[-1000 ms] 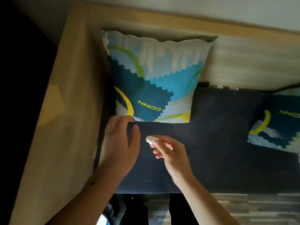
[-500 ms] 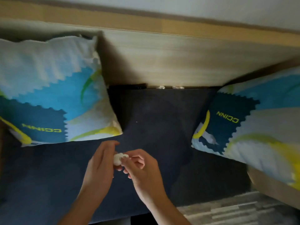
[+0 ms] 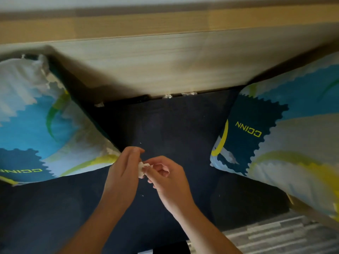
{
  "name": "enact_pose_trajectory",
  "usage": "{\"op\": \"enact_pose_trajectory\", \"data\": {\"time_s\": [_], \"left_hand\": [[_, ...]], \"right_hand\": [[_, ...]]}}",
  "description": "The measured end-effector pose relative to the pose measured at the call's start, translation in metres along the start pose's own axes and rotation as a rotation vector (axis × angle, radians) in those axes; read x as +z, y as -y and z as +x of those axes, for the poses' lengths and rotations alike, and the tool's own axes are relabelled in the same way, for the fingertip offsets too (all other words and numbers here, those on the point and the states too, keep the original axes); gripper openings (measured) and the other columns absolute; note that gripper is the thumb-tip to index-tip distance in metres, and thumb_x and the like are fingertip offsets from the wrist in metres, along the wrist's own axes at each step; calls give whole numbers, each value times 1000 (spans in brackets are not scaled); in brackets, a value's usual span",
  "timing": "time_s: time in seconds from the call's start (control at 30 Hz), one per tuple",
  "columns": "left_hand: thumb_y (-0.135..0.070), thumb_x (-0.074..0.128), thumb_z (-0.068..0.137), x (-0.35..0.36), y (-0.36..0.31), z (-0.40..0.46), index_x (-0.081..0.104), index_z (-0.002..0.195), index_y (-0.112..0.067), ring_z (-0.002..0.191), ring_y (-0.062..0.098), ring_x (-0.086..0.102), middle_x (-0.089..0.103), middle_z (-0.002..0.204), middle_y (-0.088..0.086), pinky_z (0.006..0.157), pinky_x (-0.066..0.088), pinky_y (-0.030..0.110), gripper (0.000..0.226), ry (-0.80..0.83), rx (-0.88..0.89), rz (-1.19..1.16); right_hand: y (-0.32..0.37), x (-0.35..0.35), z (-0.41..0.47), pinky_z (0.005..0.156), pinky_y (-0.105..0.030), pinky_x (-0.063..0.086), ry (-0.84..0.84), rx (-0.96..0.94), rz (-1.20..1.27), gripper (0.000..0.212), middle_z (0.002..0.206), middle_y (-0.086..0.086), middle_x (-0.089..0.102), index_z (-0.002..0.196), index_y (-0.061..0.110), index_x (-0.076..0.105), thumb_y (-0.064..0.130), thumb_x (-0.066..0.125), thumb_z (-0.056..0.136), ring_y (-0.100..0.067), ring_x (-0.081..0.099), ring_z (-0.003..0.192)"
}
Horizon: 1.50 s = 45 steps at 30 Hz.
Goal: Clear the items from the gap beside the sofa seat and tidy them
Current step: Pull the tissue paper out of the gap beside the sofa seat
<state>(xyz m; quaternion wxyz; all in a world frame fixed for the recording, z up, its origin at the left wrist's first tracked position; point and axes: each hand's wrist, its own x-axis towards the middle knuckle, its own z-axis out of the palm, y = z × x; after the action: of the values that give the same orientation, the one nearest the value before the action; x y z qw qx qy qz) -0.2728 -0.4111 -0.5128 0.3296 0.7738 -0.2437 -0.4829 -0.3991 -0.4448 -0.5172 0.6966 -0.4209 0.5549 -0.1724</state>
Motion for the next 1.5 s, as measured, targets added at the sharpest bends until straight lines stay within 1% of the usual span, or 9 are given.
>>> {"op": "enact_pose_trajectory", "data": {"time_s": [0.1, 0.27, 0.5, 0.7, 0.83, 0.97, 1.23, 1.37, 1.5], "left_hand": [[-55, 36, 88, 3, 6, -6, 63, 94, -42, 77, 4, 62, 66, 91, -14, 66, 49, 33, 30, -7, 18, 11], [-36, 49, 101, -3, 13, -12, 62, 93, -43, 66, 5, 62, 68, 84, -10, 58, 50, 25, 17, 91, 57, 63], [-25, 43, 105, -21, 23, -9, 59, 95, -48, 72, 1, 61, 65, 82, -19, 61, 43, 25, 30, 104, 45, 155], [-62, 60, 88, -40, 33, 20, 62, 94, -40, 49, 4, 51, 62, 69, -13, 48, 41, 29, 22, -58, 8, 99], [-50, 70, 85, -35, 45, 62, 64, 84, -43, 44, 10, 55, 66, 62, -5, 48, 47, 35, 10, -110, -41, 34], [-59, 63, 86, -26, 43, 98, 68, 82, -39, 33, 17, 48, 54, 44, 6, 34, 40, 26, 21, -68, -55, -78], [-85, 43, 78, 3, 46, 139, 68, 80, -34, 41, 11, 43, 44, 46, -5, 41, 36, 30, 57, -95, -86, -155], [-76, 48, 78, 13, 51, 144, 66, 79, -32, 41, 10, 46, 47, 49, -4, 39, 40, 23, 47, -83, -101, -155], [-72, 51, 76, 17, 58, 144, 64, 77, -22, 43, 12, 45, 47, 50, -3, 39, 39, 23, 51, -92, -109, -161]], "right_hand": [[-5, 7, -3, 64, -24, 49, -8, -5, 16, 7, 80, -2, 76, 87, 24, 78, 24, 70, 85, -6, 63, 69], [-14, 19, -17, 74, -43, 57, -82, -4, 69, 8, 79, -10, 73, 88, 23, 78, 27, 72, 86, -23, 67, 73], [-21, 32, -26, 76, -33, 60, -20, 29, 73, 26, 87, 2, 75, 103, 31, 73, 32, 79, 78, -17, 72, 81], [-16, -18, 75, 56, -20, 52, -290, 69, -63, 33, 80, -4, 67, 123, 13, 66, 14, 73, 90, -12, 64, 67], [-10, -33, 188, 60, -22, 60, -214, 162, -84, 87, 99, -13, 74, 159, 20, 21, 24, 75, 91, -12, 71, 72], [-8, -37, 274, 63, -32, 64, -168, 219, -187, 97, 99, -18, 73, 161, 31, 6, 21, 73, 92, -18, 71, 66], [-18, -44, 312, 41, -28, 55, -148, 236, -538, 74, 66, -11, 74, 153, 19, 32, 46, 66, 93, -17, 71, 45], [-11, -41, 336, 37, -25, 52, -155, 316, -583, 51, 51, -5, 71, 86, 1, 51, 50, 58, 96, -11, 66, 37], [-22, -43, 345, 34, -20, 46, -274, 273, -479, 29, 45, -5, 67, 80, 16, 52, 35, 49, 102, -10, 60, 31]]}}
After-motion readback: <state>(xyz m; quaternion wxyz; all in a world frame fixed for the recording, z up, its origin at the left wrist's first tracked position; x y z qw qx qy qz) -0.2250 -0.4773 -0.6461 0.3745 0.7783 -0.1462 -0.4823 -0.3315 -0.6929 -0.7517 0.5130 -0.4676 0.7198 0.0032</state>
